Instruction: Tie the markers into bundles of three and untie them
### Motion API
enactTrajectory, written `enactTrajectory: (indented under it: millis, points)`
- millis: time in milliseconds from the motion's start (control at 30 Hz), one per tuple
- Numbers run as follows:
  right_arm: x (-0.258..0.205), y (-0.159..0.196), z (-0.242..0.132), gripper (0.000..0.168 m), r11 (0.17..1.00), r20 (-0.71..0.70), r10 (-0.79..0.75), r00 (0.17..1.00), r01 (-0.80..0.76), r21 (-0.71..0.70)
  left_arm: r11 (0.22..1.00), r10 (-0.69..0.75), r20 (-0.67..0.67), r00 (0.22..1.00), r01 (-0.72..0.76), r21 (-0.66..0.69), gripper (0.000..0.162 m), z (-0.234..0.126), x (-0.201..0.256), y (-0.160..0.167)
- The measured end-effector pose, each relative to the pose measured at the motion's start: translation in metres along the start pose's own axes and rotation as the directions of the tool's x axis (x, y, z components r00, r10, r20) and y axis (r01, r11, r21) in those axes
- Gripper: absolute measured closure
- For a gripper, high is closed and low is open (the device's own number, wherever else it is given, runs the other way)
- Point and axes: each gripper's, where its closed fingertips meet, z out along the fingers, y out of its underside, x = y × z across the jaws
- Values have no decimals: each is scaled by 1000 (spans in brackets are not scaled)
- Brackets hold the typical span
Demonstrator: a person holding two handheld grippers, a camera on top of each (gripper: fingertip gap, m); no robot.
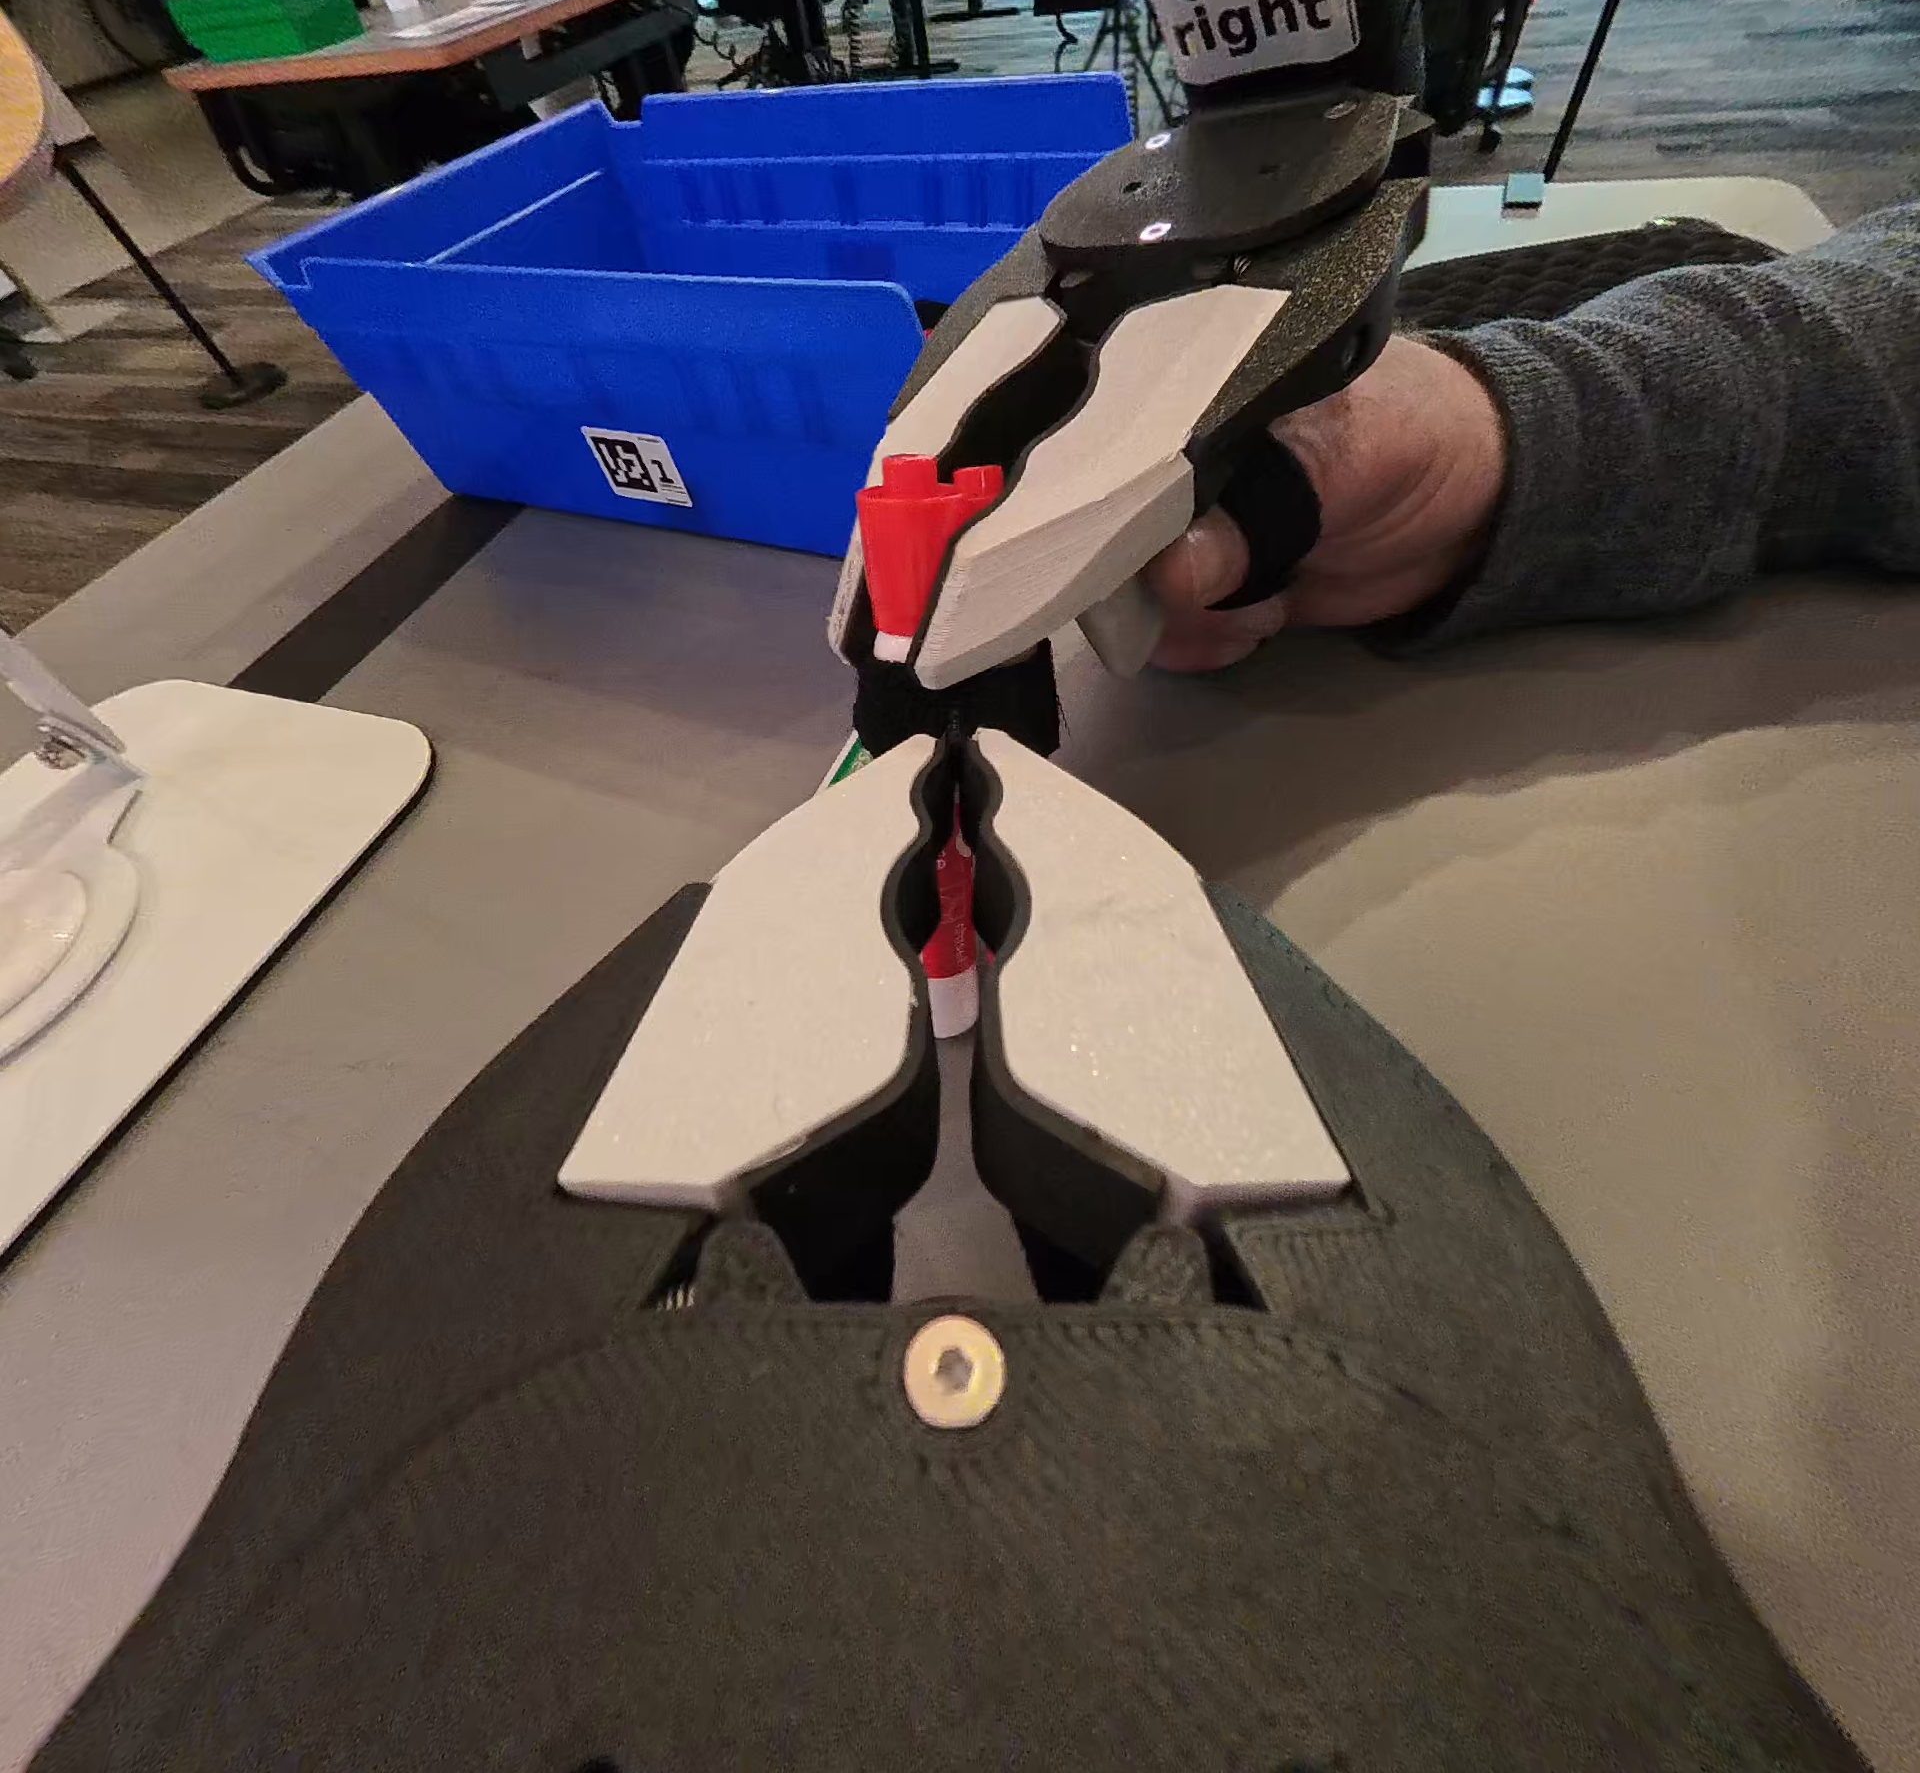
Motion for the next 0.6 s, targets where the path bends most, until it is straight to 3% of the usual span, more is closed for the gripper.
enactTrajectory:
  millis: [33, 333, 600]
  points:
    - [0, 0, 0, 152, 1000, -2, 7, 1000, -7, 1, 1000, -10, 7, 1000, 10, 6, 162, 0, 0, 0]
    - [6, 2, 4, 152, 999, -51, 43, 998, -43, -6, 994, 90, 201, 975, -76, -76, 162, -1, 4, 0]
    - [10, 2, 4, 152, 1000, -91, 13, 996, -14, -17, 976, 183, 255, 949, -145, -163, 162, 4, 16, -2]
